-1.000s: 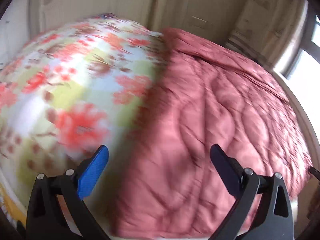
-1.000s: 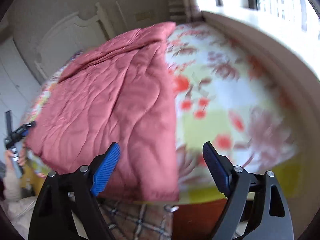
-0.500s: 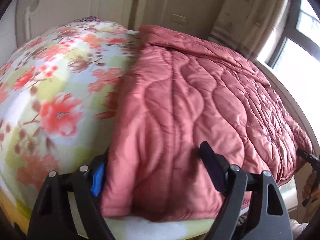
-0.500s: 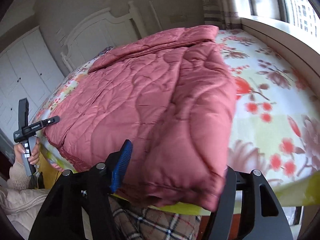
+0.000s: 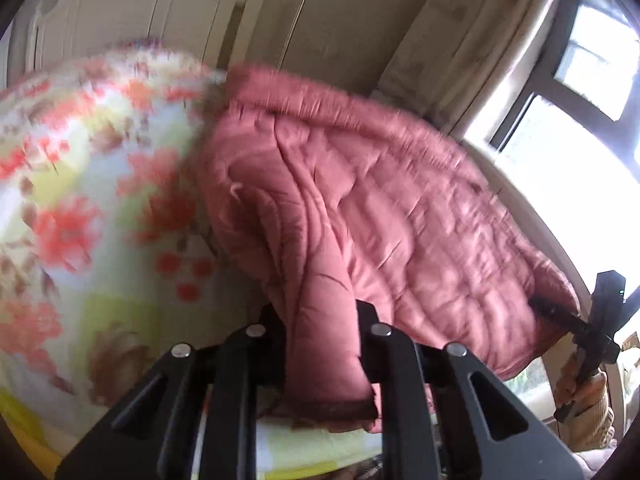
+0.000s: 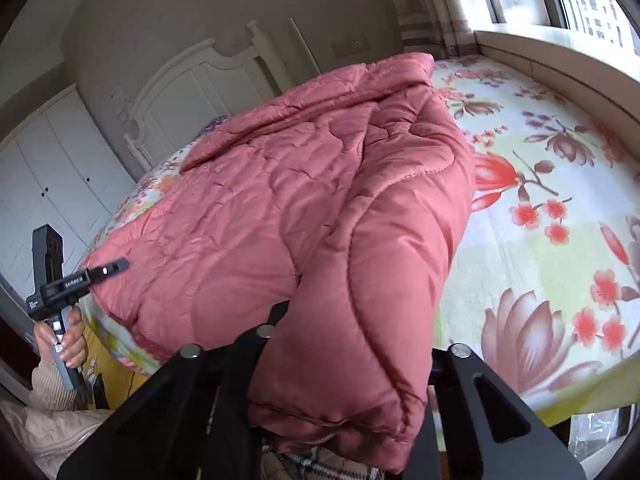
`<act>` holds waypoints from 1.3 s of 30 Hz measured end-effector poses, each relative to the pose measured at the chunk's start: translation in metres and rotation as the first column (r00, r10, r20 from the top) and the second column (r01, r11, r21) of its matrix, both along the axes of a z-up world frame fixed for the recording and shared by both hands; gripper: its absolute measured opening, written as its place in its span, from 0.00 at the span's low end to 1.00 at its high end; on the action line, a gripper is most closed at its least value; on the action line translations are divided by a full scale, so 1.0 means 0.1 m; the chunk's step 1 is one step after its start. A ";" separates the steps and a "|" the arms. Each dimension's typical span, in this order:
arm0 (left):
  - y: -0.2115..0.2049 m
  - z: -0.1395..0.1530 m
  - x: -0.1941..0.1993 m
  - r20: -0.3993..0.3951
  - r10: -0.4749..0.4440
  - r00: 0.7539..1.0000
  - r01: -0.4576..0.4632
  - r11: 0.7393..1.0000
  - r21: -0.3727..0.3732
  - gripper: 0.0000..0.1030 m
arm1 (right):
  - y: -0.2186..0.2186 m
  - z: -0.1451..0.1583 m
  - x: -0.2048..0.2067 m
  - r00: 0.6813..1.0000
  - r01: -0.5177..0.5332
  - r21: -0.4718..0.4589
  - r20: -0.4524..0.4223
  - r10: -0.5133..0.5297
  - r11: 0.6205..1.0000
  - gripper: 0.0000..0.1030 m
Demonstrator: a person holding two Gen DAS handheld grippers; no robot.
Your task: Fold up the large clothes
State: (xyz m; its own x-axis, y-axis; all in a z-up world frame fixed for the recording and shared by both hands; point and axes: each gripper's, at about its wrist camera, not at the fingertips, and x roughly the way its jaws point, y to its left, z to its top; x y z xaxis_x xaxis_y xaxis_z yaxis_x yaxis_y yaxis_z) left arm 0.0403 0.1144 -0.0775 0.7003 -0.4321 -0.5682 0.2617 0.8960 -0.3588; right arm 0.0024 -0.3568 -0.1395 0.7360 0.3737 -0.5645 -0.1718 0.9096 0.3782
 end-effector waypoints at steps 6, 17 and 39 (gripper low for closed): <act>0.46 0.73 -0.96 0.218 -0.045 0.975 0.090 0.976 -0.199 0.15 | -0.11 0.74 -0.76 0.971 -0.166 0.068 0.186 0.151 0.984 0.15; 0.80 1.44 -1.01 0.288 -0.044 0.957 0.129 0.951 -0.282 0.24 | 0.04 2.02 -1.27 0.888 -0.212 -0.018 0.413 0.200 0.977 0.15; 0.82 0.48 1.02 -0.006 -0.056 0.998 0.045 0.863 -0.503 0.96 | -0.66 0.67 1.33 0.993 -0.080 0.571 -0.025 0.115 0.817 0.84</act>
State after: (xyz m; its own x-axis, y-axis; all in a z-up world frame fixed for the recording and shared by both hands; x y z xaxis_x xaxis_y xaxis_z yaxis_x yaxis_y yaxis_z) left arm 0.1420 0.1961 -0.0296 0.6608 -0.6971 -0.2782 0.2896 0.5787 -0.7624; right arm 0.1354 -0.4226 -0.0727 0.6523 0.7087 -0.2689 -0.2106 0.5102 0.8339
